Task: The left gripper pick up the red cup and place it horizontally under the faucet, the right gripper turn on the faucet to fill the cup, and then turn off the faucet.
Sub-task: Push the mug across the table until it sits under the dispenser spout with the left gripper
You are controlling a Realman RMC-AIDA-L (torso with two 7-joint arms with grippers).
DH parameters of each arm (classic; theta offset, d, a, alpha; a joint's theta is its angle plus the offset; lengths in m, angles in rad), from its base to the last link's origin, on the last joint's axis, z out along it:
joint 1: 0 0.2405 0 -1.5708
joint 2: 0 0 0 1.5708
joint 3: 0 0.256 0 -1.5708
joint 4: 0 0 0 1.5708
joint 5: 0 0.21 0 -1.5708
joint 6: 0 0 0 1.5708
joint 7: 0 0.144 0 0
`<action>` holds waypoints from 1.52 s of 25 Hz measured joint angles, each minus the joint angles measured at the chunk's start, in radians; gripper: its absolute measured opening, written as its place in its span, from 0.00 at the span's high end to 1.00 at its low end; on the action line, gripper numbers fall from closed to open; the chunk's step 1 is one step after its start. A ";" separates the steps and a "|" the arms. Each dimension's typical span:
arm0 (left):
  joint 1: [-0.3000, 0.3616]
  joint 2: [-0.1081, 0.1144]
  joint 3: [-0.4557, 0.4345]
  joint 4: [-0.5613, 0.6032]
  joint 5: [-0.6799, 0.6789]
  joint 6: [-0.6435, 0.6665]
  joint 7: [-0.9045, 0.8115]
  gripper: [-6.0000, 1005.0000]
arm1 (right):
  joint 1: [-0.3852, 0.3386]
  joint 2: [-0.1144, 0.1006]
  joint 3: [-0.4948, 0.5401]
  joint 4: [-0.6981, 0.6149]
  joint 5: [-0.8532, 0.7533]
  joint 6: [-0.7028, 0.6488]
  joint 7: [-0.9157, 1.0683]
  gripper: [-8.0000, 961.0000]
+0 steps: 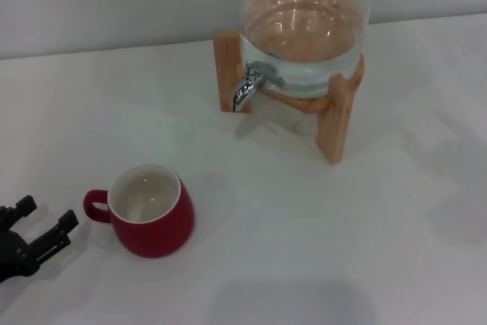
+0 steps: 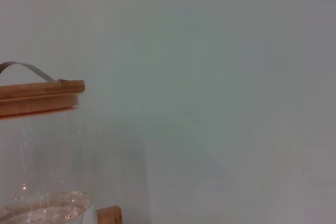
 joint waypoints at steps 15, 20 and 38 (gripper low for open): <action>-0.022 0.001 0.001 0.000 0.036 0.006 -0.020 0.13 | 0.000 0.001 0.001 0.000 0.000 -0.001 -0.002 0.25; -0.024 0.002 0.001 0.007 0.037 -0.001 -0.020 0.13 | 0.001 0.000 0.001 -0.001 0.000 -0.002 -0.002 0.25; -0.025 0.001 0.001 0.002 0.034 -0.007 0.074 0.13 | 0.011 0.000 0.001 -0.003 0.000 -0.004 -0.002 0.25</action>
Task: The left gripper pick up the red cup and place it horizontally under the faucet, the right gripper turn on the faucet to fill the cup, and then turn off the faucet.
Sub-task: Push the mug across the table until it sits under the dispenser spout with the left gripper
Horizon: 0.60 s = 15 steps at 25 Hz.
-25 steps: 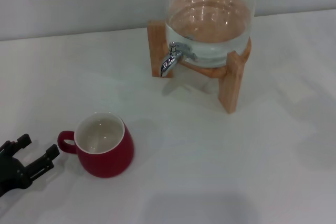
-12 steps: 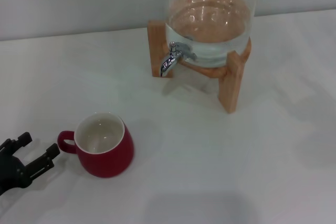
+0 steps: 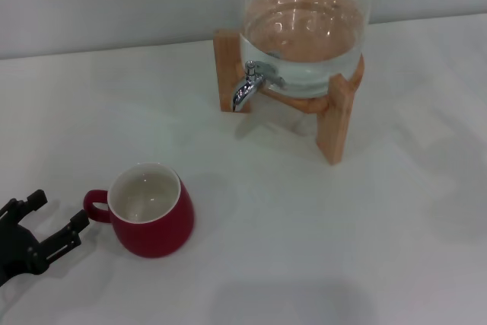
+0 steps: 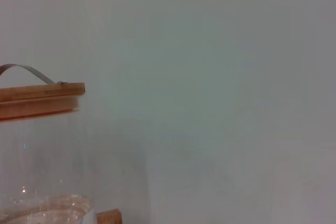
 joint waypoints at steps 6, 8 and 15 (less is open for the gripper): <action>0.000 -0.001 0.000 -0.001 -0.003 0.006 0.008 0.13 | 0.001 0.002 0.000 0.001 0.000 0.000 0.000 0.25; 0.000 -0.001 0.000 -0.001 -0.003 0.008 0.008 0.13 | 0.003 0.002 0.000 0.002 0.000 0.000 0.000 0.25; -0.016 -0.002 -0.001 -0.009 -0.004 0.037 0.020 0.13 | 0.010 0.002 0.000 -0.003 0.000 0.000 -0.011 0.25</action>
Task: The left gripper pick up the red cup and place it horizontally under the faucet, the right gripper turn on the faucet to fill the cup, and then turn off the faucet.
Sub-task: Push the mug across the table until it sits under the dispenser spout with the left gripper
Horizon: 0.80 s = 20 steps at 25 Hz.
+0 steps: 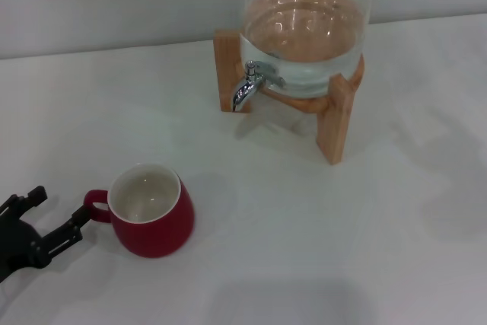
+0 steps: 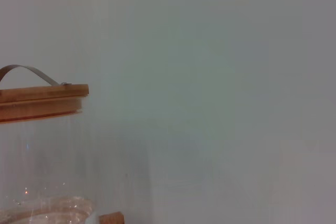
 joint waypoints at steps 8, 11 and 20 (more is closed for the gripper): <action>-0.032 0.000 0.001 -0.016 0.000 0.022 0.001 0.13 | 0.001 0.000 0.000 -0.003 0.000 0.000 -0.001 0.25; -0.035 0.000 0.001 -0.016 0.000 0.023 0.001 0.13 | 0.000 0.000 0.000 -0.004 0.000 0.000 -0.003 0.25; -0.036 0.000 0.001 -0.016 0.005 0.025 0.001 0.13 | 0.000 0.001 0.000 -0.004 0.001 0.000 -0.007 0.25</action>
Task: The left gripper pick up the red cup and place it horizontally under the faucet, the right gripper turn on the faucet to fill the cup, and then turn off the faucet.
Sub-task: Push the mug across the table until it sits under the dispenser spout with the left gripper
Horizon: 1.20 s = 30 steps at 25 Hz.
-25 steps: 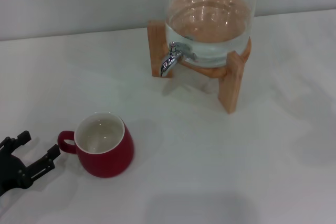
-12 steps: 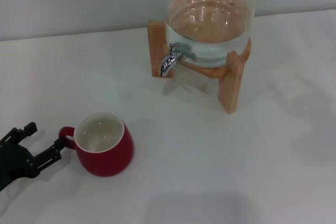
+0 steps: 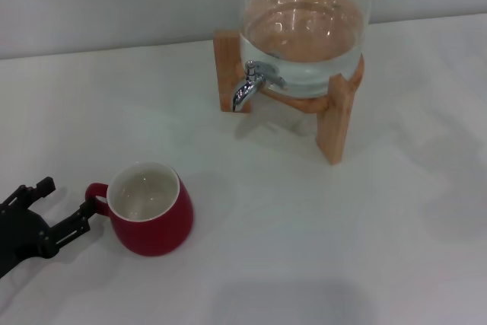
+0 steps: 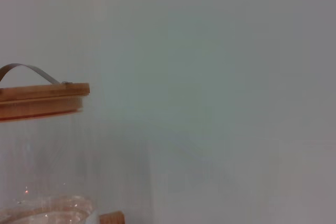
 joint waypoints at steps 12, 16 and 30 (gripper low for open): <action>-0.022 0.000 0.009 -0.024 0.003 0.042 0.000 0.13 | -0.007 0.000 0.000 -0.002 0.010 0.004 -0.006 0.25; -0.027 0.000 0.011 -0.027 0.003 0.050 0.000 0.13 | -0.010 0.000 0.000 -0.002 0.011 0.005 -0.006 0.25; -0.037 -0.002 0.012 -0.031 -0.003 0.052 -0.001 0.13 | -0.010 0.000 0.000 -0.001 0.011 0.006 -0.006 0.25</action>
